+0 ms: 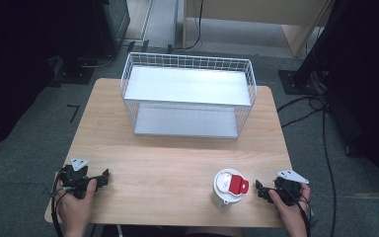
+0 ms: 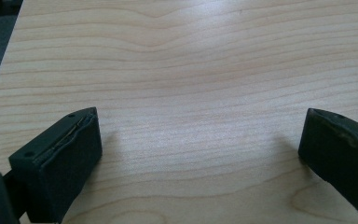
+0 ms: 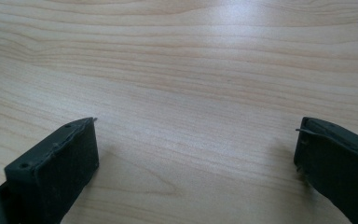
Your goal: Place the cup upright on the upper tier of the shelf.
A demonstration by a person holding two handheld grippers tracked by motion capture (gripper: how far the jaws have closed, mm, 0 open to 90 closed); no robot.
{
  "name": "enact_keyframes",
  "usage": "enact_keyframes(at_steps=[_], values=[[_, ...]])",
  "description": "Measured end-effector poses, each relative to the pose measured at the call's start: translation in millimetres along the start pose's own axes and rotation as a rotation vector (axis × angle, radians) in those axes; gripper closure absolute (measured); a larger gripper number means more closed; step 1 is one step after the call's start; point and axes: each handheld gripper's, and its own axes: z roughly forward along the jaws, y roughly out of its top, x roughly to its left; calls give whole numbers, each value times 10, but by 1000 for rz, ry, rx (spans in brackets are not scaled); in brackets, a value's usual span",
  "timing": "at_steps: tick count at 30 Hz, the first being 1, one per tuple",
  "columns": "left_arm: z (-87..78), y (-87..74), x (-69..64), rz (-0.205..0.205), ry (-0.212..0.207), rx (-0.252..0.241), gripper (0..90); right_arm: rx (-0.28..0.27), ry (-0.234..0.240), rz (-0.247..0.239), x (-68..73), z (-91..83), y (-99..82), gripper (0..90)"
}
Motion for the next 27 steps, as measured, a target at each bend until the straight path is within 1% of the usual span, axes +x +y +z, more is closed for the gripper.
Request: enact_keyframes(at_steps=[2,3,4,7,10,11,15,17,18,19,22,24,27], values=[[2,2,-6,-2,2,0,0,-2,4,-6,-1,-9,-10,0],[4,3,-12,-4,4,-1,0,-1,12,-6,4,-18,-17,0],[5,4,-15,-4,6,-2,0,-2,23,-18,5,-25,-26,0],[6,4,-16,-5,6,-2,0,3,89,-49,16,-67,-46,0],[6,4,-16,-5,6,-2,0,-4,122,-66,28,-115,-60,0],[6,4,-16,-5,6,-2,0,-13,123,-75,28,-129,-61,0],[6,4,-18,-6,7,-2,0,-43,145,-64,50,-207,-42,1],[6,4,-18,-6,7,-2,0,-63,168,-80,69,-267,-26,7],[6,4,-18,-6,7,-2,0,-76,189,-90,88,-302,-19,17],[6,4,-18,-6,7,-2,0,-80,195,-94,101,-320,-17,27],[6,4,-18,-6,7,-2,0,-88,209,-132,163,-367,-8,31],[7,4,-18,-6,7,-2,0,-90,221,-145,201,-385,4,31],[6,4,-18,-6,7,-2,0,-103,256,-170,270,-409,38,31]])
